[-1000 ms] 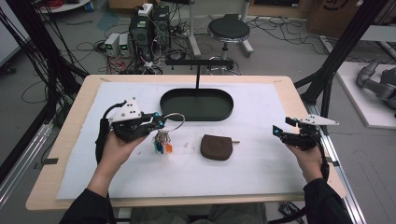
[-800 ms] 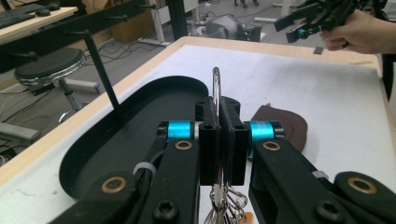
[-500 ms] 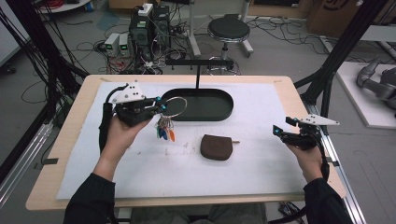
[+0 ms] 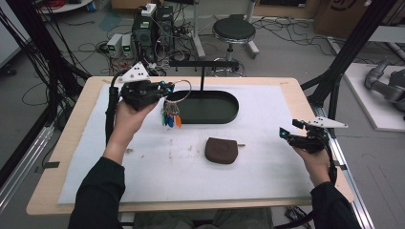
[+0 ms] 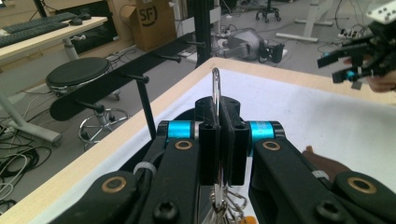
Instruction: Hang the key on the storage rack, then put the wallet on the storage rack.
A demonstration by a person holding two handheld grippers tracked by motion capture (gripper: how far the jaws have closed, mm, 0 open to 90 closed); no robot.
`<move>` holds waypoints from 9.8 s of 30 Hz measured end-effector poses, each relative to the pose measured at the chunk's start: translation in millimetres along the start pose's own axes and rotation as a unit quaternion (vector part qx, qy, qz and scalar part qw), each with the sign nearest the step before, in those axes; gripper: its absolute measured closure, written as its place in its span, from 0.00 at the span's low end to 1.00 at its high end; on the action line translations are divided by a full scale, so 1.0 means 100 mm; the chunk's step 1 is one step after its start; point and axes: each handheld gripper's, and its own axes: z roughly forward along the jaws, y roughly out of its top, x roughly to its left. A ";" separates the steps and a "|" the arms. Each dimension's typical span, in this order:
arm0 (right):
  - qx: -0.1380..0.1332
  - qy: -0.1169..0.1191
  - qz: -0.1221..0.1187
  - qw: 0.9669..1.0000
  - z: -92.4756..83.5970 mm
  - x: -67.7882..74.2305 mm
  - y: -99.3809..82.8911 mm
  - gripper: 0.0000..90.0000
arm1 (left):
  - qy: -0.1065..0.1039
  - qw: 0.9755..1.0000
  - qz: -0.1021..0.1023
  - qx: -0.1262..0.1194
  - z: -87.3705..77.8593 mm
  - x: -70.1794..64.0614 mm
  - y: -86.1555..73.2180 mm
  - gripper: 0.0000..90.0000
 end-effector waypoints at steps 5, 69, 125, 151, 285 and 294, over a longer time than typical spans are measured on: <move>-0.001 0.000 0.001 1.000 0.00 0.00 0.00 0.30 | 0.009 1.000 -0.003 0.000 0.08 0.11 0.05 0.96; 0.000 0.003 0.007 1.000 0.02 -0.03 0.00 0.30 | 0.103 0.991 -0.082 0.041 0.66 0.71 -0.31 0.96; -0.006 0.003 -0.003 1.000 0.07 0.09 0.03 0.30 | 0.148 0.984 -0.098 0.017 -0.73 -0.44 -1.48 0.25; -0.016 -0.002 -0.003 1.000 0.00 0.09 0.02 0.30 | 0.189 0.980 -0.066 0.007 -0.76 -0.48 -1.49 0.25; 0.006 0.306 -0.134 0.943 0.49 1.12 0.21 0.43 | -0.244 0.968 -0.044 0.036 0.58 -1.07 -1.21 0.77; 0.014 0.367 -0.113 0.923 0.54 1.17 0.21 0.50 | -0.255 0.966 -0.042 -0.012 0.46 -1.03 -1.14 0.77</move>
